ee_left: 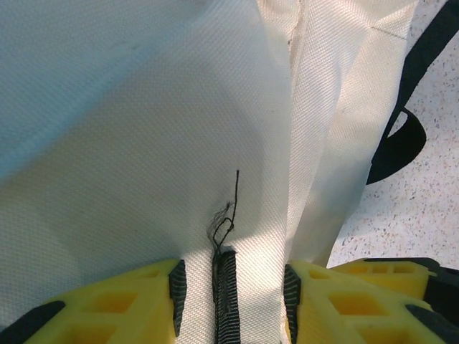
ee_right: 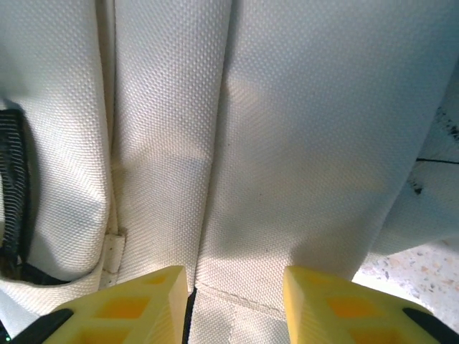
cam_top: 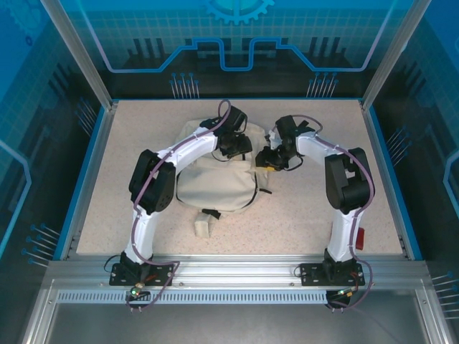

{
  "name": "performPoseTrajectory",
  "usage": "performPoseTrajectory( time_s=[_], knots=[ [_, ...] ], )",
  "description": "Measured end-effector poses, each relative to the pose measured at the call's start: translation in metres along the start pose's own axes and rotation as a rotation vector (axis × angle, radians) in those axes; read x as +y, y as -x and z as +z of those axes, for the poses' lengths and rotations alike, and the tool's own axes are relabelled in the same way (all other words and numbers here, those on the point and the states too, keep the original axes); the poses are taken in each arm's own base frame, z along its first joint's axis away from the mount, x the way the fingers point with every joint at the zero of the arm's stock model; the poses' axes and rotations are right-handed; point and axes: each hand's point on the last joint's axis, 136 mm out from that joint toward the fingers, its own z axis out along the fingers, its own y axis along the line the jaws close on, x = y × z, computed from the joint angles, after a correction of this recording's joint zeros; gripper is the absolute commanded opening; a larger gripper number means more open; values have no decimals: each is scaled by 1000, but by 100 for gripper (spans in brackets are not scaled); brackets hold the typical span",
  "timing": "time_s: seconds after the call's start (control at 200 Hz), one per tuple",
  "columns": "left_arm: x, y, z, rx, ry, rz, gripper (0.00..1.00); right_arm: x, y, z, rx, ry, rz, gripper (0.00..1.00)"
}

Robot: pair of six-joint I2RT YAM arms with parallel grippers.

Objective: Pack the student bag

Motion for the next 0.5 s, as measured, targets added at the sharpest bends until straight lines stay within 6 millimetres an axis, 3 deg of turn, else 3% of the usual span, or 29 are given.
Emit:
performPoseTrajectory(
  time_s=[0.315, 0.5],
  knots=[
    [0, -1, 10, 21, 18, 0, 31, 3, -3, 0, -17, 14, 19, 41],
    [-4, -2, 18, 33, 17, 11, 20, 9, -5, 3, -17, 53, 21, 39]
  ],
)
